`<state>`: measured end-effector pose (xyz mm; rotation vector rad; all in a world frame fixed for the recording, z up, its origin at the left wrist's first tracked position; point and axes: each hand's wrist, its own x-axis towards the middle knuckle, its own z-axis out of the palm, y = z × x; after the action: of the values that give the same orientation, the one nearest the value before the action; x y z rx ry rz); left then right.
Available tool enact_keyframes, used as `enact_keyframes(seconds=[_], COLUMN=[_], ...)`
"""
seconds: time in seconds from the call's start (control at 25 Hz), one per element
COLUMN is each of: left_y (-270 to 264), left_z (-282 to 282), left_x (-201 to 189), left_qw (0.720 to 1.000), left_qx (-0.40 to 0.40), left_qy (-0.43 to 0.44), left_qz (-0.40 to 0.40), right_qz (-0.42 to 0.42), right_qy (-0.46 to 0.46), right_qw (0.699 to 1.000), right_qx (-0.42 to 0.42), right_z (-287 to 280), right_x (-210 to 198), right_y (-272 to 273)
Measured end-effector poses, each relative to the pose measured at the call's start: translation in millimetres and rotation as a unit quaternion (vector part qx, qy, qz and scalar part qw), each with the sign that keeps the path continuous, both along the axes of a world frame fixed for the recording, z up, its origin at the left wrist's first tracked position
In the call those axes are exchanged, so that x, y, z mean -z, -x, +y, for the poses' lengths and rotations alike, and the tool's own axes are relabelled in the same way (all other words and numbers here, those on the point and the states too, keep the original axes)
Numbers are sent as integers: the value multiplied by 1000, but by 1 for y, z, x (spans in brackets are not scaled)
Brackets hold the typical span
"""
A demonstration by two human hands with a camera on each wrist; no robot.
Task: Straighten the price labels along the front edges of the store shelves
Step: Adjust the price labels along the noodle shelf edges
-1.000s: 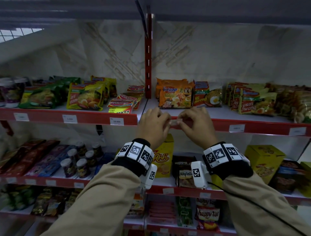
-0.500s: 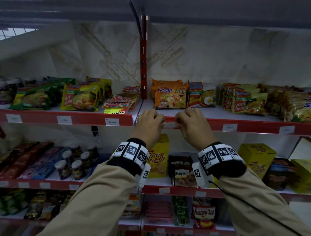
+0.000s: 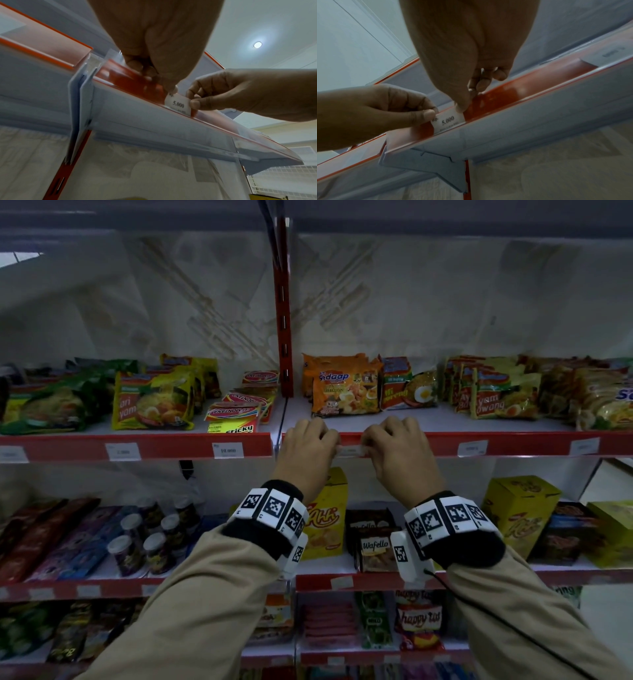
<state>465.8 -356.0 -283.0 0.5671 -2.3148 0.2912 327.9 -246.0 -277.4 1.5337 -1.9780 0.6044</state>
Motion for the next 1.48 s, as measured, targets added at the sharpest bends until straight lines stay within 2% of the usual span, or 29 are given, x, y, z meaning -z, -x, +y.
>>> enact_keyframes(seconds=[0.28, 0.44, 0.56, 0.68, 0.88, 1.12, 1.16, 1.32, 1.48], left_y=[-7, -14, -9, 13, 68, 89, 125, 122, 134], left_z=[9, 12, 21, 39, 80, 91, 119, 113, 118], left_x=[0, -11, -14, -16, -13, -3, 0, -3, -5], left_qw=[999, 1000, 998, 999, 998, 995, 996, 998, 996], left_qx=[-1, -6, -33, -15, 34, 38, 13, -6, -51], left_qy=[-37, -1, 41, 33, 17, -13, -13, -25, -36], left_qz=[8, -2, -17, -23, -53, -87, -88, -49, -60], right_qz=[-11, -5, -1, 14, 2, -16, -28, 5, 18], right_qy=[37, 30, 4, -25, -5, 43, 41, 44, 20], right_qw=[999, 1000, 1000, 997, 995, 999, 999, 998, 998], right_qx=[2, -2, 27, 73, 101, 4, -14, -45, -52], right_z=[5, 15, 30, 52, 91, 84, 106, 101, 102], right_x=[4, -2, -9, -16, -11, 2, 4, 1, -1], right_y=[-2, 5, 22, 47, 100, 108, 144, 140, 142])
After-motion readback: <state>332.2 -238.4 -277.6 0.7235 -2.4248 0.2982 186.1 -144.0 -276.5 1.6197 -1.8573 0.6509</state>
